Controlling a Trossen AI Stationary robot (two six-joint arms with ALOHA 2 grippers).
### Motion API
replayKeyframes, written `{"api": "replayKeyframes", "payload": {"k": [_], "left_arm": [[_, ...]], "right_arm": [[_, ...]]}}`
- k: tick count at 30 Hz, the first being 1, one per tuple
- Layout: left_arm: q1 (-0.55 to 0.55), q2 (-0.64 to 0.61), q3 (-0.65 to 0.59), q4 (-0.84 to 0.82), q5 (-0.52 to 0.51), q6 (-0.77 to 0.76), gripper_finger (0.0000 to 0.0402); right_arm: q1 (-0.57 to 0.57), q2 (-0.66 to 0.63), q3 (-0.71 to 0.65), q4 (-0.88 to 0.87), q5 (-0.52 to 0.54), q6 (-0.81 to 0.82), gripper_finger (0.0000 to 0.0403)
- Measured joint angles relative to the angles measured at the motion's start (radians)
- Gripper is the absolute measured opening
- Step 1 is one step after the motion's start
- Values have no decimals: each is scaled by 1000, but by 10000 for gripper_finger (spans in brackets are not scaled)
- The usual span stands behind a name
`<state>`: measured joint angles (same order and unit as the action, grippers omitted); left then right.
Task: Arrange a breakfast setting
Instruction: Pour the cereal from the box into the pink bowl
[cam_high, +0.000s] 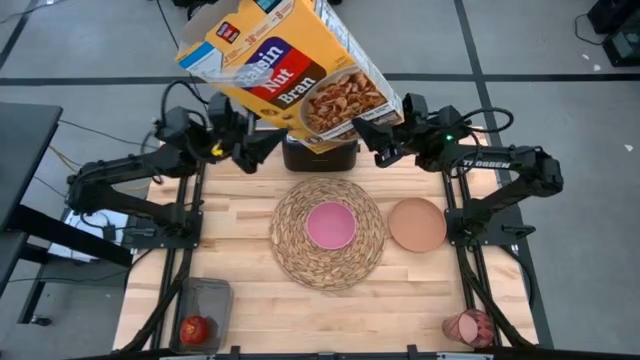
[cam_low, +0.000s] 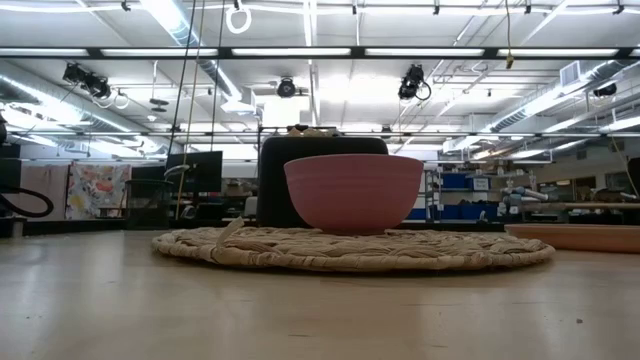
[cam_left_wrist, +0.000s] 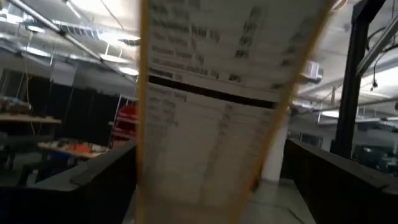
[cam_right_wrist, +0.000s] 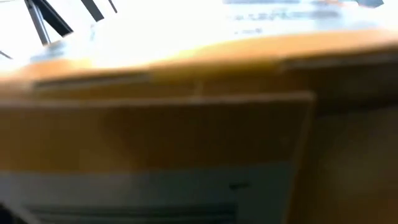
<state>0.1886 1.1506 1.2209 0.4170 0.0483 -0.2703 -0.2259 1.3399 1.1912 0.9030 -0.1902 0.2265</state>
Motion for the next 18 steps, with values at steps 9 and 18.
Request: {"api": "replayKeyframes", "payload": {"k": [9, 18], "left_arm": [[-41, -226, 0, -420, -10, 5, 393], [-137, -304, 0, -562, -50, -25, 394]], "right_arm": [[-26, -197, -108, -127, -21, -10, 257], [-33, -553, -347, -304, -27, 58, 257]]}}
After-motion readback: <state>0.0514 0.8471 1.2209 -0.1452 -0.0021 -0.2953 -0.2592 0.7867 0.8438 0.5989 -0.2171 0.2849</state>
